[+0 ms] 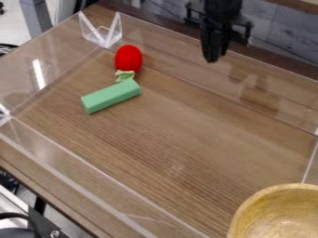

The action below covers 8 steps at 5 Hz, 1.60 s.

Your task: Move the red fruit to the right

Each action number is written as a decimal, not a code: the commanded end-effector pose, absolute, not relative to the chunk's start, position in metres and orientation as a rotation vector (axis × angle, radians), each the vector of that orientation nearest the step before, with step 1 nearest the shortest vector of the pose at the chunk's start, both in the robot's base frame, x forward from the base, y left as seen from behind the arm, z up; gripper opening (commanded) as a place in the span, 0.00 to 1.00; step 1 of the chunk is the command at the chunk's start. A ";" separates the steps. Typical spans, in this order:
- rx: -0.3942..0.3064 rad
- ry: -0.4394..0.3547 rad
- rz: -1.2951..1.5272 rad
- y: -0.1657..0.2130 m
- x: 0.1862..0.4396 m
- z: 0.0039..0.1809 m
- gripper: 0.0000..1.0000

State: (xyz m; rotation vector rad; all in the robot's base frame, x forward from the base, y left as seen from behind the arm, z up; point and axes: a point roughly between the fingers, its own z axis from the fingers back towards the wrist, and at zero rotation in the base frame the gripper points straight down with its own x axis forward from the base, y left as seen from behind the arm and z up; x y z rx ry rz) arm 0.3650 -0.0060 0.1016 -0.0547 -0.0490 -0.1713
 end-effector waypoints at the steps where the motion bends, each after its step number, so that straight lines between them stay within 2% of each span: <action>1: -0.040 -0.108 -0.154 -0.012 0.370 0.100 0.00; 3: -0.027 -0.086 -0.208 -0.036 0.373 0.068 0.00; 4: -0.020 -0.074 -0.170 -0.041 0.373 0.058 0.00; 5: -0.015 -0.061 -0.127 -0.043 0.372 0.053 1.00; 6: -0.012 -0.052 -0.097 -0.042 0.372 0.054 1.00; 7: -0.009 -0.058 -0.082 -0.042 0.370 0.054 0.00; 8: -0.020 -0.072 -0.055 -0.037 0.367 0.066 1.00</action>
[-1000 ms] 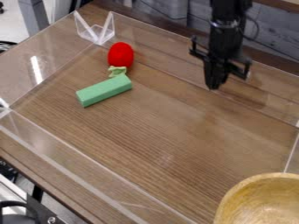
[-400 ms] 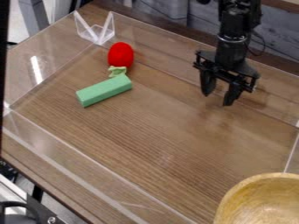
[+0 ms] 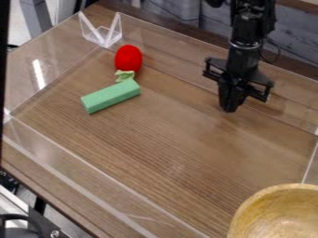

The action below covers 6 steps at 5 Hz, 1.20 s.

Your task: Move the red fruit to the right

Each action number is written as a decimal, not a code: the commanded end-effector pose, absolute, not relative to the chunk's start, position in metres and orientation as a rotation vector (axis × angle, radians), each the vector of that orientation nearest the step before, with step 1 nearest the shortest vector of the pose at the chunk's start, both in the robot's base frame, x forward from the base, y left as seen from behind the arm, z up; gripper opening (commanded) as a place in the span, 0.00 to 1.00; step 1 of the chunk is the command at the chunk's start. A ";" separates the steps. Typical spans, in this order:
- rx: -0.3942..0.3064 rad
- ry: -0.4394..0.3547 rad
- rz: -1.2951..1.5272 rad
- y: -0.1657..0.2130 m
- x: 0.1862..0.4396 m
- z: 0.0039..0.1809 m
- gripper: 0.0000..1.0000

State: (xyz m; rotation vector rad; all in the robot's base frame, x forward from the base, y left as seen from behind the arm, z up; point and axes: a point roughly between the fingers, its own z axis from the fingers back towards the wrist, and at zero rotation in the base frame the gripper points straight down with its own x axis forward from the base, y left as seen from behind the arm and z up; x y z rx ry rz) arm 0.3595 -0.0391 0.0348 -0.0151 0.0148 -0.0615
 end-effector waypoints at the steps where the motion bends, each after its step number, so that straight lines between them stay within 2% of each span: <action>1: -0.036 -0.097 -0.027 -0.031 0.363 0.083 1.00; 3: -0.082 -0.160 -0.077 0.007 0.348 0.129 1.00; 5: -0.066 -0.199 -0.066 0.078 0.350 0.170 1.00; 6: -0.053 -0.205 -0.049 0.103 0.356 0.167 1.00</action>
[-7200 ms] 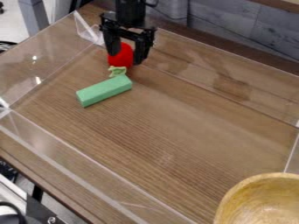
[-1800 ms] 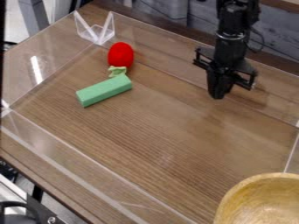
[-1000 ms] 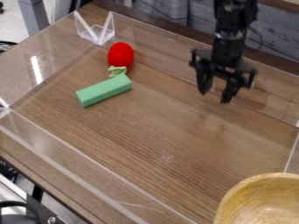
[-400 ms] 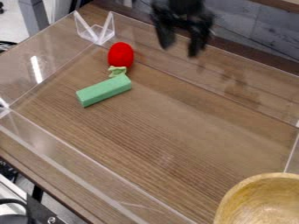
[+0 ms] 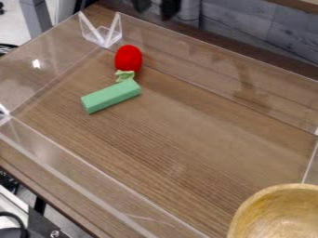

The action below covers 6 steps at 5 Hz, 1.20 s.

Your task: Move the red fruit to the right

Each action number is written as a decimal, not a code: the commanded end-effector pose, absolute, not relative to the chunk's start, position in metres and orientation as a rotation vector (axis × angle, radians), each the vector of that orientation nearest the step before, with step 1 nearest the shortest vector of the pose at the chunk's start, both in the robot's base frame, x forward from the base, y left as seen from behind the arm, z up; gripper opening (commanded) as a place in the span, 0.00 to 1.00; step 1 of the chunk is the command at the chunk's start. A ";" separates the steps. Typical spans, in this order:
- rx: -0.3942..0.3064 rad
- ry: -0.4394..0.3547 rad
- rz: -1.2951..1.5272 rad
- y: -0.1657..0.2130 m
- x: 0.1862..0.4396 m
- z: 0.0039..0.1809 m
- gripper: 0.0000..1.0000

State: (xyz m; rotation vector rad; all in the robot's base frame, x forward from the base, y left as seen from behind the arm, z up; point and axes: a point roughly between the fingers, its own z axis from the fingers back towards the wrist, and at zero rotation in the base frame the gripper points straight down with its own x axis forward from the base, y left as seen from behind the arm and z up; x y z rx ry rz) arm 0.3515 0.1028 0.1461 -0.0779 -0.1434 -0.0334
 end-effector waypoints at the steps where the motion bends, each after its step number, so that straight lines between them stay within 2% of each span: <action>1: -0.049 -0.199 -0.052 0.120 0.362 0.157 1.00; 2: -0.042 -0.195 -0.003 0.135 0.372 0.156 1.00; 6: 0.000 -0.158 0.101 0.198 0.371 0.138 1.00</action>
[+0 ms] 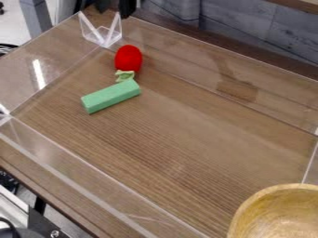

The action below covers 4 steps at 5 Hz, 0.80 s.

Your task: Move the red fruit to the right

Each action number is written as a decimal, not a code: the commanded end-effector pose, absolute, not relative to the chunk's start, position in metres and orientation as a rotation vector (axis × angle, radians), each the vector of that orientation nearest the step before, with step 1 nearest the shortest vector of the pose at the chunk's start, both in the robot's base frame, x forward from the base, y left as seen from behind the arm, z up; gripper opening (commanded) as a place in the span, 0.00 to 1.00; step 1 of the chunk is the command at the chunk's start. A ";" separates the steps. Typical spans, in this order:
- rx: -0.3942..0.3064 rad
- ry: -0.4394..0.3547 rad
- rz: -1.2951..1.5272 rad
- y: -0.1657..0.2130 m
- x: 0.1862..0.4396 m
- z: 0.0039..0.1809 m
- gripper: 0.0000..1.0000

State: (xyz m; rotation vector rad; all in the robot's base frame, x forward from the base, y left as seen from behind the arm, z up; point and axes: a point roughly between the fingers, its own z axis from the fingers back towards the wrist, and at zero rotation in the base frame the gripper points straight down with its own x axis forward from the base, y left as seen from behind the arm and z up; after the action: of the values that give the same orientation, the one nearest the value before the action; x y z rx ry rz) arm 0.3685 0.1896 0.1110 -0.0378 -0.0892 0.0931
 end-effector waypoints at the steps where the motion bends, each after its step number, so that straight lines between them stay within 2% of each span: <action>1: 0.006 -0.145 0.082 0.188 0.370 0.121 1.00; 2: 0.008 -0.135 0.060 0.176 0.367 0.108 1.00; 4: 0.018 -0.150 0.083 0.176 0.370 0.111 1.00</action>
State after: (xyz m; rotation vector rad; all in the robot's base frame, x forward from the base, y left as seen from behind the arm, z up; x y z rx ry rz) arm 0.3648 0.1733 0.0768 -0.0259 -0.0657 0.0896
